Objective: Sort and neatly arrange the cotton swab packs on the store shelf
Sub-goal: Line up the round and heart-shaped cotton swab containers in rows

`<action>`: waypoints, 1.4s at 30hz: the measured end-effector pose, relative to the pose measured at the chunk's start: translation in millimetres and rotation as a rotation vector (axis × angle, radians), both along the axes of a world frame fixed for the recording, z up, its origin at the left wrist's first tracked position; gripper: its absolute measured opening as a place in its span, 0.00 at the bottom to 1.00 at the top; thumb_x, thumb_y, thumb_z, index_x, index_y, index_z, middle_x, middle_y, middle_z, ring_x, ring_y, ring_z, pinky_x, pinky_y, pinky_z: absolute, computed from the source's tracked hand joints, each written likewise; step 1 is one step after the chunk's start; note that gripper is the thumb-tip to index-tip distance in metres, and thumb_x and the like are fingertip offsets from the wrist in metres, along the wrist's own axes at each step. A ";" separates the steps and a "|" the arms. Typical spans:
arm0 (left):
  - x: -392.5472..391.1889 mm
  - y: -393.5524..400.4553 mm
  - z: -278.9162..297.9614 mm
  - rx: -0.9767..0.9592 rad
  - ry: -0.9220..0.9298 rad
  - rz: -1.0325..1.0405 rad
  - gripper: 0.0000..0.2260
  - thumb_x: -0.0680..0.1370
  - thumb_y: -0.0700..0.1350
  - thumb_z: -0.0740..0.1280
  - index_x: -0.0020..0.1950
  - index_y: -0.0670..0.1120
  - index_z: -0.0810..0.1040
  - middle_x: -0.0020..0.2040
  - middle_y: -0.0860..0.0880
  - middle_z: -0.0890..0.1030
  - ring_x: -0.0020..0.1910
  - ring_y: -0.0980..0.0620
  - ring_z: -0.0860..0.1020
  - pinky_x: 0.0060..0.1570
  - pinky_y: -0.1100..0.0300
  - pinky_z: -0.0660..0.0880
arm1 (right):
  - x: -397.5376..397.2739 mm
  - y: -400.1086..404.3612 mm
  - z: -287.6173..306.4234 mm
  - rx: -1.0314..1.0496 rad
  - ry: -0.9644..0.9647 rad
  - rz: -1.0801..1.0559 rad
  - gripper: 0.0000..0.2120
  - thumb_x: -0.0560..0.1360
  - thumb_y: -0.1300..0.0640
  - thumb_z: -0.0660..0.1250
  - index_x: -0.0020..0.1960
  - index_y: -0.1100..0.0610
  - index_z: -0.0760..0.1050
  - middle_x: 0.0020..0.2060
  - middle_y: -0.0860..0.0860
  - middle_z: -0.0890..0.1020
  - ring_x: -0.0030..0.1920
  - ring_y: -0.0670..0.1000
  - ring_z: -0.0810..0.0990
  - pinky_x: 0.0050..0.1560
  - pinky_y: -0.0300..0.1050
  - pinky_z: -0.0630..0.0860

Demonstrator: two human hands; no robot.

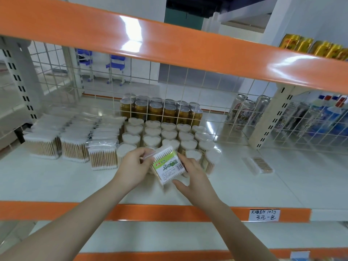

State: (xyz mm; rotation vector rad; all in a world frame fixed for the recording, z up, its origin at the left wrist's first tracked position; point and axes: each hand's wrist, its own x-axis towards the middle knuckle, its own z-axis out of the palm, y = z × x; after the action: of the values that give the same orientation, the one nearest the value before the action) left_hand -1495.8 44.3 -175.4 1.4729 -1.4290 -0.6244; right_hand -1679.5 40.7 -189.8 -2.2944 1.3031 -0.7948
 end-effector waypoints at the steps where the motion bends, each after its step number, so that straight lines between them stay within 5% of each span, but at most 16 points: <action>1: 0.7 0.1 0.3 -0.006 0.003 -0.001 0.07 0.77 0.37 0.65 0.53 0.41 0.79 0.45 0.52 0.79 0.44 0.54 0.76 0.44 0.64 0.71 | 0.2 0.4 0.1 -0.001 -0.021 0.000 0.32 0.74 0.55 0.68 0.73 0.49 0.58 0.54 0.41 0.68 0.56 0.37 0.66 0.59 0.30 0.64; 9: 7.7 3.1 -0.7 -0.019 0.109 -0.021 0.08 0.77 0.36 0.64 0.49 0.49 0.76 0.44 0.56 0.79 0.45 0.55 0.77 0.43 0.68 0.73 | 4.7 3.9 -3.2 0.025 -0.204 0.014 0.26 0.72 0.60 0.71 0.65 0.46 0.66 0.47 0.37 0.74 0.49 0.42 0.73 0.52 0.32 0.70; 14: 14.7 0.1 4.2 0.003 0.121 -0.002 0.10 0.77 0.37 0.65 0.57 0.44 0.77 0.47 0.44 0.80 0.40 0.55 0.77 0.32 0.71 0.71 | 8.7 7.3 0.9 0.044 -0.231 0.027 0.28 0.71 0.58 0.71 0.60 0.35 0.62 0.44 0.39 0.74 0.45 0.42 0.73 0.50 0.36 0.73; 22: 22.3 2.9 11.1 0.021 0.093 -0.027 0.10 0.77 0.36 0.64 0.56 0.47 0.77 0.54 0.45 0.79 0.54 0.49 0.77 0.56 0.51 0.75 | 12.7 14.0 3.3 0.077 -0.245 0.028 0.27 0.71 0.58 0.71 0.59 0.34 0.62 0.42 0.43 0.76 0.42 0.42 0.75 0.48 0.35 0.74; 27: 24.0 9.8 9.6 -0.005 0.110 -0.030 0.11 0.77 0.34 0.63 0.52 0.48 0.76 0.51 0.47 0.79 0.52 0.51 0.78 0.49 0.62 0.75 | 13.4 15.1 1.6 0.102 -0.233 0.030 0.26 0.72 0.58 0.70 0.67 0.45 0.65 0.42 0.42 0.75 0.42 0.42 0.75 0.47 0.34 0.74; 32: 23.0 14.8 11.2 -0.003 0.134 -0.027 0.11 0.77 0.33 0.63 0.53 0.48 0.76 0.50 0.48 0.79 0.46 0.54 0.77 0.40 0.73 0.73 | 13.6 16.8 2.4 0.111 -0.220 0.038 0.27 0.73 0.61 0.69 0.67 0.45 0.65 0.41 0.41 0.74 0.41 0.40 0.74 0.47 0.35 0.73; 42: 19.8 34.6 3.3 -0.010 0.123 0.005 0.13 0.73 0.33 0.67 0.54 0.46 0.77 0.45 0.53 0.78 0.40 0.60 0.75 0.40 0.74 0.72 | 7.3 12.3 -3.4 0.086 -0.072 0.040 0.26 0.74 0.60 0.67 0.69 0.48 0.64 0.46 0.37 0.71 0.46 0.40 0.72 0.53 0.38 0.71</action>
State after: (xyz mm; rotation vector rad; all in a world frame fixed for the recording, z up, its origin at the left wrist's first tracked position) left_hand -1476.1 78.9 -172.1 1.4058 -1.3315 -0.6916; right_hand -1672.2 53.0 -193.2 -2.1974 1.2320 -0.7858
